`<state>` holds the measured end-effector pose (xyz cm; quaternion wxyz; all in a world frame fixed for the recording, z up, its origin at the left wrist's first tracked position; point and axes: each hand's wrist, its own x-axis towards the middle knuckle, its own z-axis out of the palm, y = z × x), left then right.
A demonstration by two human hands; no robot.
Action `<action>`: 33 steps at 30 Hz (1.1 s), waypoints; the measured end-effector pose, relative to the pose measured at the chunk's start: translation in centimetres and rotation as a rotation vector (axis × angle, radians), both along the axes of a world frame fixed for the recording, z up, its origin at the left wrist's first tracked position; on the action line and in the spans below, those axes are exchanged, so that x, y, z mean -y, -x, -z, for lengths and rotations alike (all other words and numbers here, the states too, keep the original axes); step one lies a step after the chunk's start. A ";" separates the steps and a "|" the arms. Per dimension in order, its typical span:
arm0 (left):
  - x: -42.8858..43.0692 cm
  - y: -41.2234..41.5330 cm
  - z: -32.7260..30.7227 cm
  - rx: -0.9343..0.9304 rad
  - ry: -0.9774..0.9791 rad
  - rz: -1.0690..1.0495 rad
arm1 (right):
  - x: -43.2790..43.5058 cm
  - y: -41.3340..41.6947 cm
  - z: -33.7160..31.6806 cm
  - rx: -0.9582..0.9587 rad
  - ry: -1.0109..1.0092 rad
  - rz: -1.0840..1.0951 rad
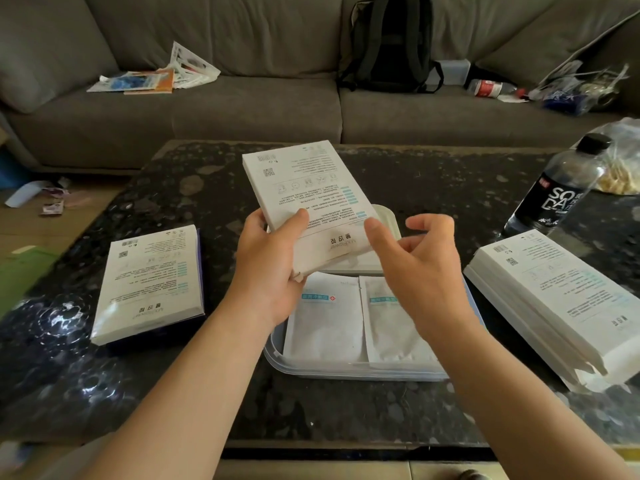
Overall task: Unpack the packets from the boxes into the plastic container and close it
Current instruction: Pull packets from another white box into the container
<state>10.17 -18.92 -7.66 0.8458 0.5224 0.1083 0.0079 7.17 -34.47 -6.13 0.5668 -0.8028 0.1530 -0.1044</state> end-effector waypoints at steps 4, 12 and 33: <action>0.4 0.2 0.1 0.024 -0.013 0.029 | 0.3 -0.7 0.3 -0.117 -0.431 -0.142; 0.2 0.3 0.2 0.032 -0.011 0.064 | 0.6 -0.2 0.4 0.009 -0.510 -0.321; 0.3 0.6 -0.1 0.074 0.011 0.127 | 0.3 -0.3 1.0 0.089 -0.529 -0.341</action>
